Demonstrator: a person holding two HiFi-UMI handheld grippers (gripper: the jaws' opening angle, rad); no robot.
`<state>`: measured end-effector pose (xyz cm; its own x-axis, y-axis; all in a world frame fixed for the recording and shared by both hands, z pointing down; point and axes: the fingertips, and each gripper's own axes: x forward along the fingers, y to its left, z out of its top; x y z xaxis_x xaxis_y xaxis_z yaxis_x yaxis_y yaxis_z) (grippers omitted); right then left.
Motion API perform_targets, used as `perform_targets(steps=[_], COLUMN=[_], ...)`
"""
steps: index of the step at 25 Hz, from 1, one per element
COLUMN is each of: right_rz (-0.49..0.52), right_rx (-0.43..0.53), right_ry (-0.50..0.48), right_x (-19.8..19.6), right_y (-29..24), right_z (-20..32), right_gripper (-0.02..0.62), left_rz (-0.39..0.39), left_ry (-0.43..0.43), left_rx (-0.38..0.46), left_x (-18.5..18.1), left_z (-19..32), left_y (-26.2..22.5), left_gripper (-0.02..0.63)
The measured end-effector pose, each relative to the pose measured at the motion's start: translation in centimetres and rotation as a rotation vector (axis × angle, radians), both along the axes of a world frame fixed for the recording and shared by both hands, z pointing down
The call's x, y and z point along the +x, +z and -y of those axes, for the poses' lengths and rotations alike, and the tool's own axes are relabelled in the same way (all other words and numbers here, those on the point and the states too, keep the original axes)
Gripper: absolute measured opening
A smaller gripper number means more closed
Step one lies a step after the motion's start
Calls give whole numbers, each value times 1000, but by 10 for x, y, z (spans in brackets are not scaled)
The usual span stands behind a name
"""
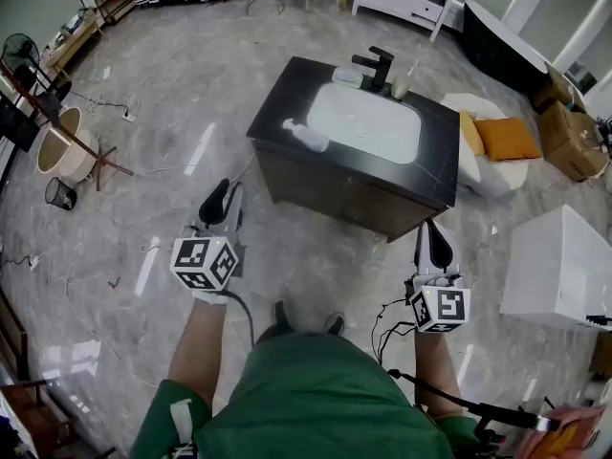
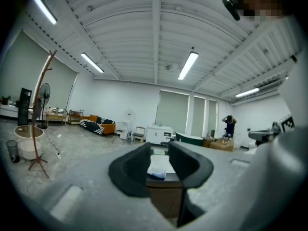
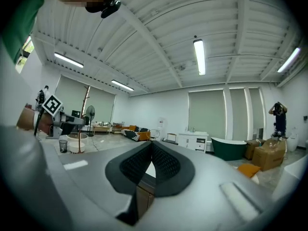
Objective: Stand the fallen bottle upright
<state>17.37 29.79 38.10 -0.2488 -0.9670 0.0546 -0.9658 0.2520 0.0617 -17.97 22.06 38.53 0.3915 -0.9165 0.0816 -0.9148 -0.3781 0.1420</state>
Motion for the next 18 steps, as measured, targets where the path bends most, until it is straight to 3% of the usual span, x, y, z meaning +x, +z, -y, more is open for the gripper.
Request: perform_targets(steps=[5, 9, 12, 18], right_rz=[22, 44, 51, 67], right_rx=[-2, 6, 14, -3], right_ry=[54, 84, 100, 125], right_x=[-7, -20, -33, -66], right_y=[-2, -10, -15, -11], right_z=[15, 26, 34, 46], right_gripper=[10, 116, 118, 117], left_rz=[-29, 0, 23, -1], left_ry=[-2, -15, -9, 36], left_rx=[13, 50, 66, 21], left_x=[-26, -54, -72, -104], left_z=[12, 21, 27, 44], left_y=[-5, -16, -17, 4], left_gripper=[113, 117, 119, 129])
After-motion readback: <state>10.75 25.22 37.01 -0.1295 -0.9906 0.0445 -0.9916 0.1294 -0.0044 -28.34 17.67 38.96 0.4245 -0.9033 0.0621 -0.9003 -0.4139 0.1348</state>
